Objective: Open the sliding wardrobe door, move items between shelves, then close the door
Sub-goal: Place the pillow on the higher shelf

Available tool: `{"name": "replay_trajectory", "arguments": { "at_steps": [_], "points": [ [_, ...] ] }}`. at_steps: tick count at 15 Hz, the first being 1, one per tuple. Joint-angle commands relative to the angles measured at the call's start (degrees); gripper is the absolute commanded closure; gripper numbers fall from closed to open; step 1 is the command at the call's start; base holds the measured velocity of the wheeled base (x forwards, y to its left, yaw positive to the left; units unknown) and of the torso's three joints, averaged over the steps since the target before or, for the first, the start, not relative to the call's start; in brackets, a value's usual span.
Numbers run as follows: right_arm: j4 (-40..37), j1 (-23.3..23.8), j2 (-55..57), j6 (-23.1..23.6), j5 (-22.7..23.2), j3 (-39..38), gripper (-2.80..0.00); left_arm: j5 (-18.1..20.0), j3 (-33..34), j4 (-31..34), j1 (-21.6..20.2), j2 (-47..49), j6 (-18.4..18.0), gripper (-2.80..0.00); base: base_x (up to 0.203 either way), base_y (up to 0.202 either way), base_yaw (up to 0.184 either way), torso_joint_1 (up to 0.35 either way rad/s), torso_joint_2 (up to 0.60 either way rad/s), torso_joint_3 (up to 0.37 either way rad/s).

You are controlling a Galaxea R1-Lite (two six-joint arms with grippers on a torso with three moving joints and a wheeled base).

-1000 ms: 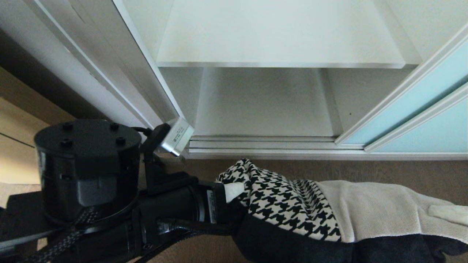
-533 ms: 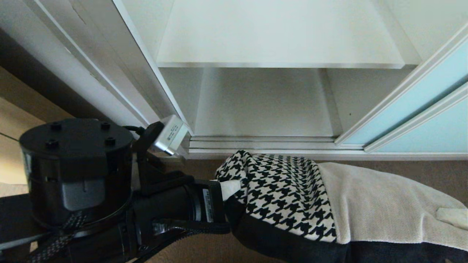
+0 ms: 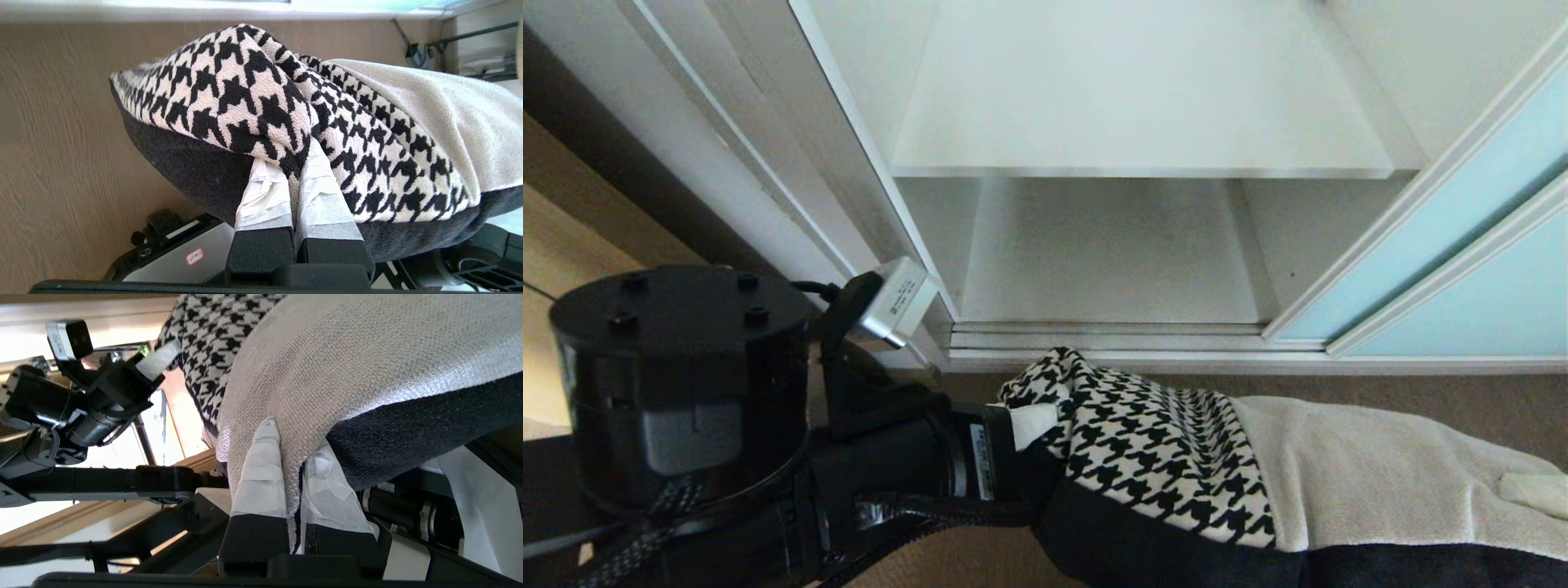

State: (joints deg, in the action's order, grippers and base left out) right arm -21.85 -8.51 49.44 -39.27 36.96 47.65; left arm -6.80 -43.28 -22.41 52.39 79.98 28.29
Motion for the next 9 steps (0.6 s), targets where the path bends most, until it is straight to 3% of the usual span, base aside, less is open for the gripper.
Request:
{"name": "replay_trajectory", "arguments": {
  "at_steps": [1,9],
  "points": [
    [0.05,-0.28,-0.31,-0.20,0.22,-0.72,0.00,-0.06,0.03,-0.53,-0.10,-0.35,0.12,0.00,0.000,0.000,0.000,0.002,0.00,0.198],
    [0.31,-0.28,-0.31,-0.20,0.13,-1.25,0.00,0.03,-0.58,-0.71,-0.09,-0.18,0.19,0.00,0.000,0.000,0.000,0.004,0.00,0.202]
  ]
}}
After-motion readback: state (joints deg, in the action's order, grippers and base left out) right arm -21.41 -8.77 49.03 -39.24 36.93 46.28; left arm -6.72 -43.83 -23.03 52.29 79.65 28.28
